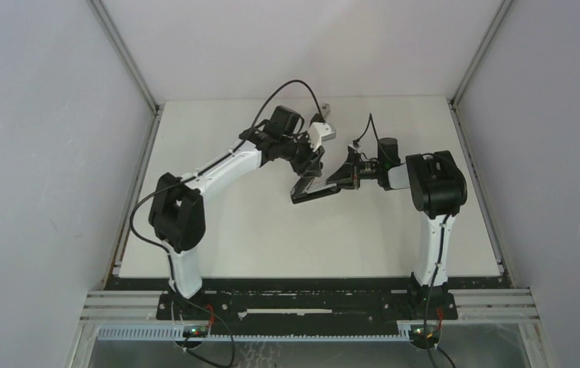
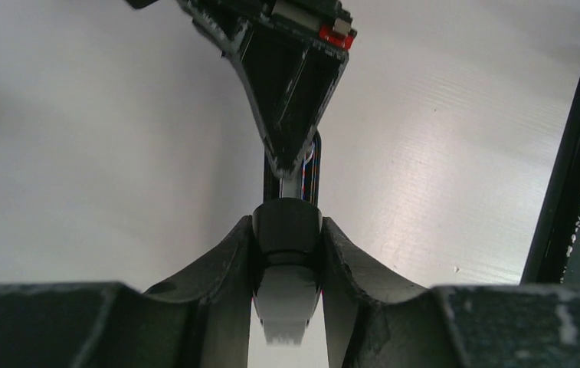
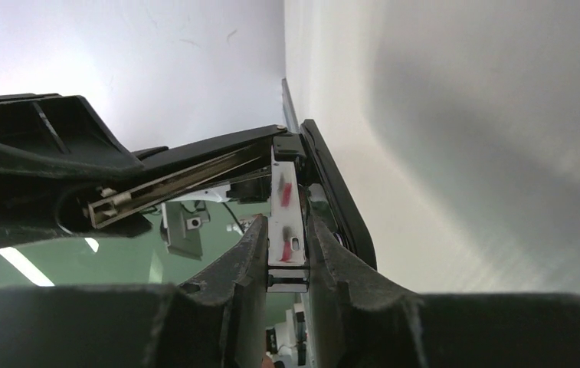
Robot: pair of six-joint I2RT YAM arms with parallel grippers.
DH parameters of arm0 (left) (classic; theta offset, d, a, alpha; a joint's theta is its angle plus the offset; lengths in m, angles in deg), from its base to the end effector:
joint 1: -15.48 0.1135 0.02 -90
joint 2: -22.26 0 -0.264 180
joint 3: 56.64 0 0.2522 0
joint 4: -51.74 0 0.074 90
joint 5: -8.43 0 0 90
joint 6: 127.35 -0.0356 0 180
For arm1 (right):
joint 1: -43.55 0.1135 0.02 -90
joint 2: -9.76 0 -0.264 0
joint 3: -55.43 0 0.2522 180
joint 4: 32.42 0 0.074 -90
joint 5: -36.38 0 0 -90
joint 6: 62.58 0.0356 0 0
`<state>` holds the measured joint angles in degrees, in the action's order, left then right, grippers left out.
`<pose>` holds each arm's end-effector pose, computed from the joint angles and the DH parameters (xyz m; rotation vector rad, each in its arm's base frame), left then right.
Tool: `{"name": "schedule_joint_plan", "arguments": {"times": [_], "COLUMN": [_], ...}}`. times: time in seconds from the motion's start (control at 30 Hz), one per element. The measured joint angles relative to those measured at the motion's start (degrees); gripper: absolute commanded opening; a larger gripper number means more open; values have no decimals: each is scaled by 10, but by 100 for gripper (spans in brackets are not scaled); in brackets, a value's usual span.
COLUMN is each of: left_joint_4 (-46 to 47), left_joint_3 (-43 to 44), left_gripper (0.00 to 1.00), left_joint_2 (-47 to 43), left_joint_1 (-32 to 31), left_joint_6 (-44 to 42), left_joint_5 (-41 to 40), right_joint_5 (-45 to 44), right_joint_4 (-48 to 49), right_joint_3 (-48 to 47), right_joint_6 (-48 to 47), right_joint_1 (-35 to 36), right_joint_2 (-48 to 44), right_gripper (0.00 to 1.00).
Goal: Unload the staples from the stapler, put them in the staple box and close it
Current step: Unload the staple at the center of the board.
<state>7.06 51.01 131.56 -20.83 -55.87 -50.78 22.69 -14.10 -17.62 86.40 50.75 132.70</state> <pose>0.3370 -0.2702 0.2798 1.3159 1.9723 -0.7871 0.3888 0.0840 0.0990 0.0877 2.3135 2.0423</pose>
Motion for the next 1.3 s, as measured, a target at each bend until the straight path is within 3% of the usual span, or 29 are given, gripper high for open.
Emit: {"name": "schedule_joint_plan", "arguments": {"times": [0.6, 0.83, 1.3], "left_joint_4": [76, 82, 99], "left_joint_3": [-221, -290, -370], "left_gripper": [0, 0, 7], "left_joint_2": [-163, -202, -241], "left_joint_1": [65, 101, 104], "left_joint_6": [-11, -24, -51], "left_joint_5": [23, 37, -9], "right_joint_5": [-24, -31, -36], "right_joint_4": [-177, -207, -246], "right_joint_3": [-19, -22, -31], "right_joint_6": [-153, -179, -223], "right_joint_1": [-31, -38, -44], "right_joint_2": [0, 0, 0], "right_gripper": [0, 2, 5]}}
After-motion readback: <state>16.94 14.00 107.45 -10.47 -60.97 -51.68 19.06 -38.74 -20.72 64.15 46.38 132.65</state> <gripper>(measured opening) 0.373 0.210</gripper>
